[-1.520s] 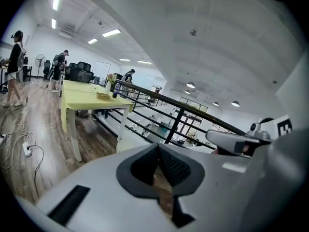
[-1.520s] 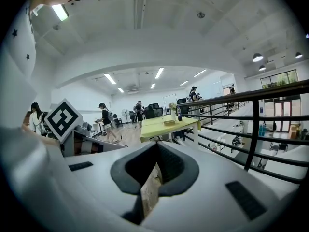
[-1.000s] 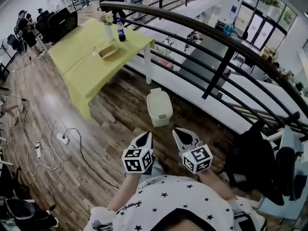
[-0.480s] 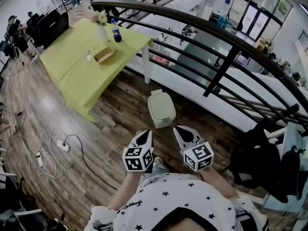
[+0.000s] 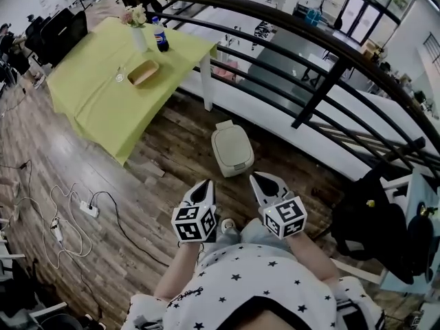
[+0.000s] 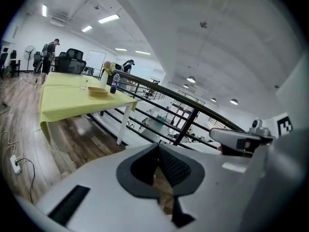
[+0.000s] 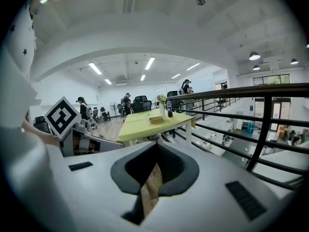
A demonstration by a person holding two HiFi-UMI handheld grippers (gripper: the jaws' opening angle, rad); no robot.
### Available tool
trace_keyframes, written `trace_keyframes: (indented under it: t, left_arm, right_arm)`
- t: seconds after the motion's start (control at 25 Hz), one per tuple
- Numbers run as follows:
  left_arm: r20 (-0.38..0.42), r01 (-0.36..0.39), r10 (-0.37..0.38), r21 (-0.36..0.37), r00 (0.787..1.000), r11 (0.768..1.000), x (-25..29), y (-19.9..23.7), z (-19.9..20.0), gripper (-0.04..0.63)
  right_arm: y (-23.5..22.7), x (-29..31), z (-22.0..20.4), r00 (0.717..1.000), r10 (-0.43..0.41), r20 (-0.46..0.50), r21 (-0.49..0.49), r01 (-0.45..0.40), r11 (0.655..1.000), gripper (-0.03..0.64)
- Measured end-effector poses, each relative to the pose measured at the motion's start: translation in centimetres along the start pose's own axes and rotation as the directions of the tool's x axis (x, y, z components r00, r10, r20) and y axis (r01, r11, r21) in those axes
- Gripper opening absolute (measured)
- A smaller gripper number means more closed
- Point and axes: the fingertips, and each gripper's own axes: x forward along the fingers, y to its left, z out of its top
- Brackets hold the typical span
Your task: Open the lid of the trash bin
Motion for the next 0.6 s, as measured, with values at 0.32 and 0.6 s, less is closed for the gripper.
trace_keyframes:
  t: [0.32, 0.6]
  left_arm:
    - [-0.054, -0.024, 0.022, -0.046, 0.998, 0.999, 2.7, 2.1, -1.6, 0.008]
    - [-0.097, -0.052, 0.045, -0.068, 0.994, 0.996, 5.5, 2.8, -2.6, 0.008]
  right_arm:
    - [-2.2, 2.5, -2.3, 0.998, -0.016, -0.062, 0.017, 0.017, 1.000, -0.007]
    - [-5.3, 5.5, -4.0, 0.995, -0.005, -0.098, 0.038, 0.009, 0.999, -0.007]
